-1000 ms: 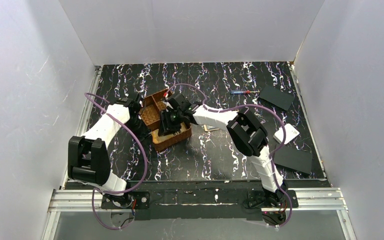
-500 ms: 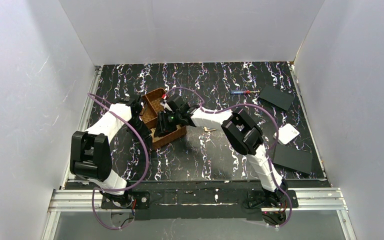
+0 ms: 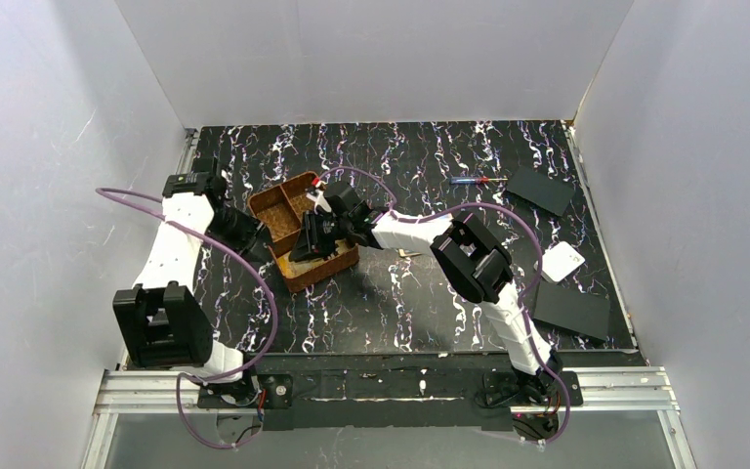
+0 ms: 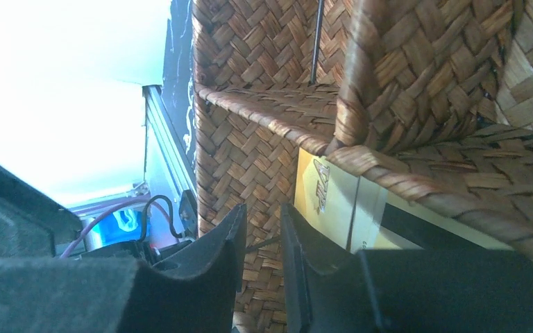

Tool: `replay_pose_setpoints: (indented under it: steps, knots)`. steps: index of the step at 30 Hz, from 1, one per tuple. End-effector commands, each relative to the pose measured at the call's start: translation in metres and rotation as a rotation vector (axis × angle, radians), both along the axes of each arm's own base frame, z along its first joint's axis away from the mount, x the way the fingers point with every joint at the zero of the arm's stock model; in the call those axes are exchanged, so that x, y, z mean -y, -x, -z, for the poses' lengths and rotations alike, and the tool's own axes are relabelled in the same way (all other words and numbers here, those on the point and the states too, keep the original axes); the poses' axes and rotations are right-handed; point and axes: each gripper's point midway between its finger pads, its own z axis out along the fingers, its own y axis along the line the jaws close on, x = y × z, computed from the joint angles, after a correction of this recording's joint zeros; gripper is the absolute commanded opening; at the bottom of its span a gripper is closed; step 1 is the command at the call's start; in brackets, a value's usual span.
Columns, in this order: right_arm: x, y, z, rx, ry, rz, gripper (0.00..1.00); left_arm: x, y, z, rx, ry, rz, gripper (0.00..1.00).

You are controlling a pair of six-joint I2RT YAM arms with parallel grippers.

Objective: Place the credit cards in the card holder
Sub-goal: Pick up the credit card from the storage box.

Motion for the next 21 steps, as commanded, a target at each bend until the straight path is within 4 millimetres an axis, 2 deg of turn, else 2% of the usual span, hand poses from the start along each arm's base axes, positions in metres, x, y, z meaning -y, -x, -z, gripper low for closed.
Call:
replay_pose_setpoints:
  steps: [1, 4, 6, 7, 11, 15, 18, 21]
  knots:
    - [-0.012, -0.004, -0.016, 0.021, -0.071, -0.012, 0.32, 0.010, -0.014, 0.003, -0.041, 0.093, -0.123, 0.37]
    - [-0.005, -0.009, -0.008, 0.034, -0.023, 0.016, 0.33, 0.014, -0.031, 0.003, -0.015, 0.113, -0.137, 0.37]
    - [0.005, -0.017, -0.003, 0.080, 0.037, 0.041, 0.41, 0.010, -0.031, 0.013, -0.021, 0.072, -0.115, 0.41]
    - [0.011, -0.022, 0.001, 0.109, 0.091, 0.050, 0.49, 0.009, -0.028, 0.019, -0.037, 0.063, -0.104, 0.41]
    - [0.022, -0.027, 0.016, 0.132, 0.176, 0.043, 0.52, 0.007, -0.028, 0.043, -0.095, 0.038, -0.097, 0.33]
    - [0.023, -0.023, 0.032, 0.095, 0.209, 0.034, 0.52, 0.003, -0.035, 0.055, -0.115, 0.008, -0.132, 0.32]
    - [0.023, -0.021, 0.039, 0.078, 0.227, 0.016, 0.54, -0.001, -0.033, 0.061, -0.134, -0.018, -0.157, 0.39]
    - [0.019, -0.022, 0.042, 0.079, 0.225, 0.005, 0.54, 0.004, -0.039, 0.067, -0.091, 0.003, -0.154, 0.45]
